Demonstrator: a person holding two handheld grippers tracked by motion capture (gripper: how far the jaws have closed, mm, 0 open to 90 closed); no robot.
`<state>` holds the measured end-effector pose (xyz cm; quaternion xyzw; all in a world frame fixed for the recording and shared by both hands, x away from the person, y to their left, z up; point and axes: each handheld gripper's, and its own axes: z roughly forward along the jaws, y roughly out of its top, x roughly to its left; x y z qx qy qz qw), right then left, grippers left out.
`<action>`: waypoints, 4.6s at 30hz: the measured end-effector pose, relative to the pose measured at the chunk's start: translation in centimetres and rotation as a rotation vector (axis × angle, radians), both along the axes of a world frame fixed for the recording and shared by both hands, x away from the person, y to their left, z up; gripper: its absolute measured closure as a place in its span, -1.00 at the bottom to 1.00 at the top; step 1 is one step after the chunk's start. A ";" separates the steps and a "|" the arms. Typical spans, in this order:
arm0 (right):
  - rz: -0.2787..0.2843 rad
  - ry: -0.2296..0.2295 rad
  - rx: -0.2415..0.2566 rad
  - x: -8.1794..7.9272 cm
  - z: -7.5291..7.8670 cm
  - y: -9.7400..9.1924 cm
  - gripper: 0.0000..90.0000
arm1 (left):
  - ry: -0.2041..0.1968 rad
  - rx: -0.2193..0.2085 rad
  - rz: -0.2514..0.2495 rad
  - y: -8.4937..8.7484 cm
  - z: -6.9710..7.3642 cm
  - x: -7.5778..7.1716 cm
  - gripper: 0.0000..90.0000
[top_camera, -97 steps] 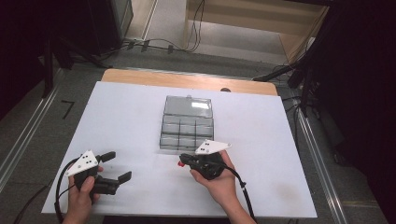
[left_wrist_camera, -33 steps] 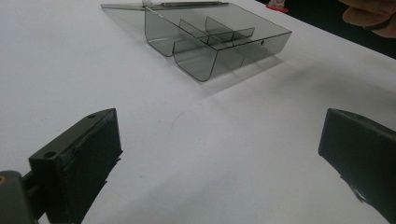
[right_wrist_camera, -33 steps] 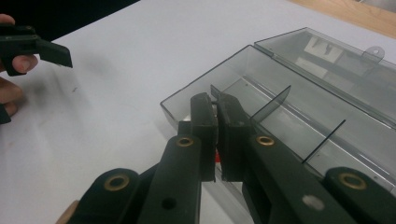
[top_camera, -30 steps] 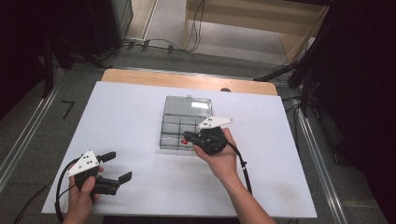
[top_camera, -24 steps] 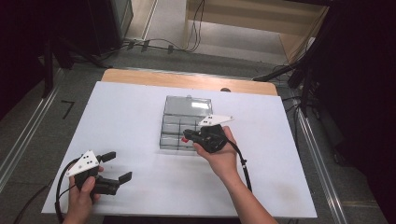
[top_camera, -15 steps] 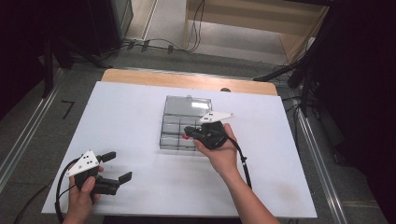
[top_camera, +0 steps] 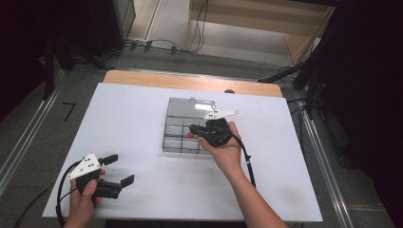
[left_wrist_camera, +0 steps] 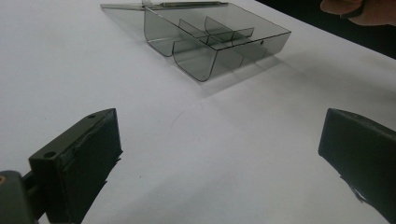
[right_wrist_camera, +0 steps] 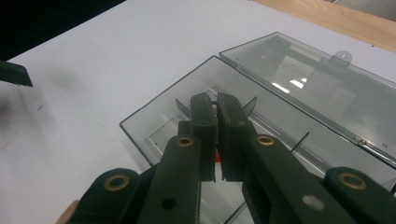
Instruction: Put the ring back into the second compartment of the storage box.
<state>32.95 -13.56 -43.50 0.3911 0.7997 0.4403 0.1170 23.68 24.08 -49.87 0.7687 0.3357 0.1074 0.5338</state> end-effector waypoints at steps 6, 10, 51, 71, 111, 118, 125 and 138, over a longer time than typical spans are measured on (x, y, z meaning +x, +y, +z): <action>-0.009 0.001 -0.007 0.6 -0.1 0.0 0.88 | -0.001 0.000 -0.001 0.0 0.0 0.0 -1.00; -0.014 0.004 -0.009 0.9 -0.2 0.1 0.88 | -0.001 0.000 0.000 0.0 0.0 0.0 -1.00; -0.062 0.041 -0.048 4.0 -2.1 -0.1 0.88 | -0.003 0.000 0.001 0.0 0.0 0.0 -1.00; -0.071 0.072 -0.084 5.1 -3.5 0.5 0.88 | -0.002 -0.001 -0.001 0.0 0.0 0.0 -1.00; -0.095 0.110 -0.085 6.1 -4.2 0.8 0.22 | -0.003 0.001 -0.001 0.0 0.0 0.0 -1.00; -0.059 0.094 -0.085 5.4 -3.6 1.2 -0.33 | -0.003 0.001 0.000 0.0 0.0 0.0 -1.00; -0.016 0.065 -0.085 4.4 -2.9 1.6 -0.71 | -0.003 0.002 0.000 0.0 0.0 0.0 -1.00; 0.013 0.051 -0.012 2.3 -2.1 0.7 -0.85 | -0.003 0.002 -0.002 0.0 0.0 0.0 -1.00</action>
